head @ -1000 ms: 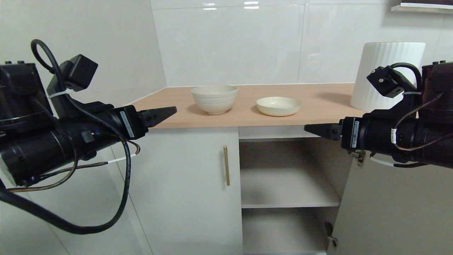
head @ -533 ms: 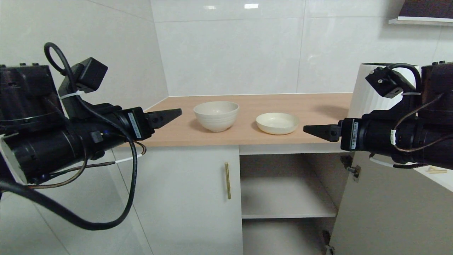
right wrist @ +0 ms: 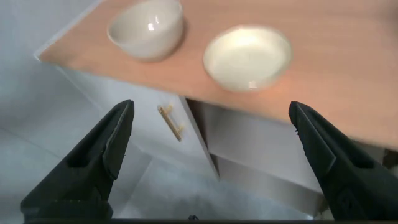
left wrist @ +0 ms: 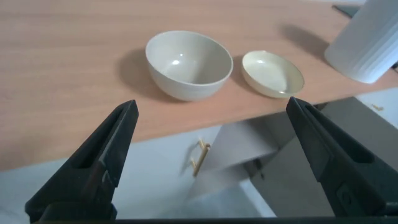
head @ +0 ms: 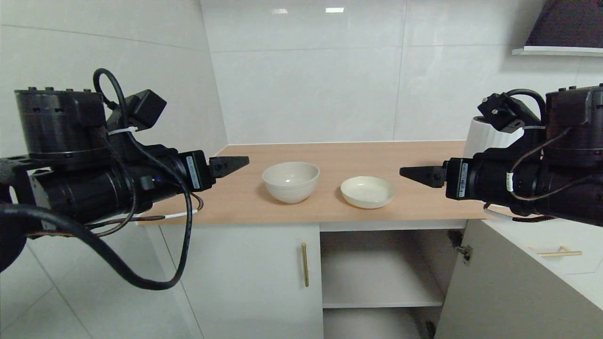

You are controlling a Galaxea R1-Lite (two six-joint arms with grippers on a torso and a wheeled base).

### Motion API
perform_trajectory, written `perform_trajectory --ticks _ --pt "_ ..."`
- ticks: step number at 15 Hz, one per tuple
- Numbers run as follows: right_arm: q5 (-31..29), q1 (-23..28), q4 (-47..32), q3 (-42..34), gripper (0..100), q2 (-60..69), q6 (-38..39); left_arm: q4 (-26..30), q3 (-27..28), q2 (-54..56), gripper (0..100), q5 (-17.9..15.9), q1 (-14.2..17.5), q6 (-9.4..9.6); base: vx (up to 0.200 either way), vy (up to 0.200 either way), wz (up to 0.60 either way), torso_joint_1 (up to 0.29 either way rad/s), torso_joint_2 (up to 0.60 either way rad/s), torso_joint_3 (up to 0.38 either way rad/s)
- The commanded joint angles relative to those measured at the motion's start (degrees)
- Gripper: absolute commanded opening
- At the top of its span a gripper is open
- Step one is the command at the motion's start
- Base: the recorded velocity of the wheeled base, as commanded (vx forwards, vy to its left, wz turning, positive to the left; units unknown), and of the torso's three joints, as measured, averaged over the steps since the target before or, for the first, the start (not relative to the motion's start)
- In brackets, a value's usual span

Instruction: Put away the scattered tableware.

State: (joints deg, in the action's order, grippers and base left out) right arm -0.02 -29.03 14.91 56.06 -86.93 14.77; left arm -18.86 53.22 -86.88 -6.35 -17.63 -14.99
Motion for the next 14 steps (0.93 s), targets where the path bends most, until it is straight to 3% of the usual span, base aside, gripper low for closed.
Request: perform_trajectory --ticks 1,4,5,7,8,9,10,11,12,14 --pt "-0.06 0.11 1.53 0.01 100 -1.75 -0.1 2.6 2.85 -1.54 100 0.02 -0.04 -0.74 0.0 0.0 0.0 0.198 -0.47 -0.261" --pt "-0.85 1.16 4.25 3.53 100 -7.2 -2.65 12.71 11.11 -4.96 100 0.37 -0.65 -3.2 0.0 0.0 0.0 0.071 -0.16 -0.09" --pt "-3.93 1.96 -3.13 11.52 100 -12.3 -2.56 19.91 18.32 -9.36 100 0.9 -0.57 -3.64 0.0 0.0 0.0 0.027 -0.05 -0.022" --pt "-5.16 3.8 -20.01 26.46 100 -18.01 -1.77 25.54 27.11 -14.9 100 2.57 0.14 -4.17 0.0 0.0 0.0 0.0 0.0 0.0" --pt "-5.34 4.06 -25.9 32.97 100 -21.09 1.57 29.23 31.33 -17.8 100 4.59 0.14 -5.57 0.0 0.0 0.0 0.0 0.0 0.0" --pt "-5.6 4.06 -28.97 36.75 100 -23.81 6.58 32.66 35.81 -21.31 100 8.2 -0.3 -8.91 0.0 0.0 0.0 0.0 0.0 0.0" --pt "-6.22 3.98 -29.76 36.75 100 -25.13 8.43 34.24 39.32 -24.48 100 11.98 -0.92 -12.69 0.0 0.0 0.0 0.0 0.0 0.0" --pt "-7.45 4.06 -29.5 35.25 100 -25.74 8.52 34.68 41.79 -27.2 100 15.76 -1.88 -14.36 0.0 0.0 0.0 0.0 0.0 0.0" --pt "-8.76 4.24 -29.32 35.08 100 -26.27 8.34 34.68 42.14 -28.08 100 17.78 -1.97 -14.36 0.0 0.0 0.0 0.0 0.0 0.0" --pt "-10.17 4.59 -28.36 34.99 100 -26.36 8.6 34.5 42.14 -29.75 100 18.48 -2.85 -14.19 0.0 0.0 0.0 0.0 0.0 0.0"
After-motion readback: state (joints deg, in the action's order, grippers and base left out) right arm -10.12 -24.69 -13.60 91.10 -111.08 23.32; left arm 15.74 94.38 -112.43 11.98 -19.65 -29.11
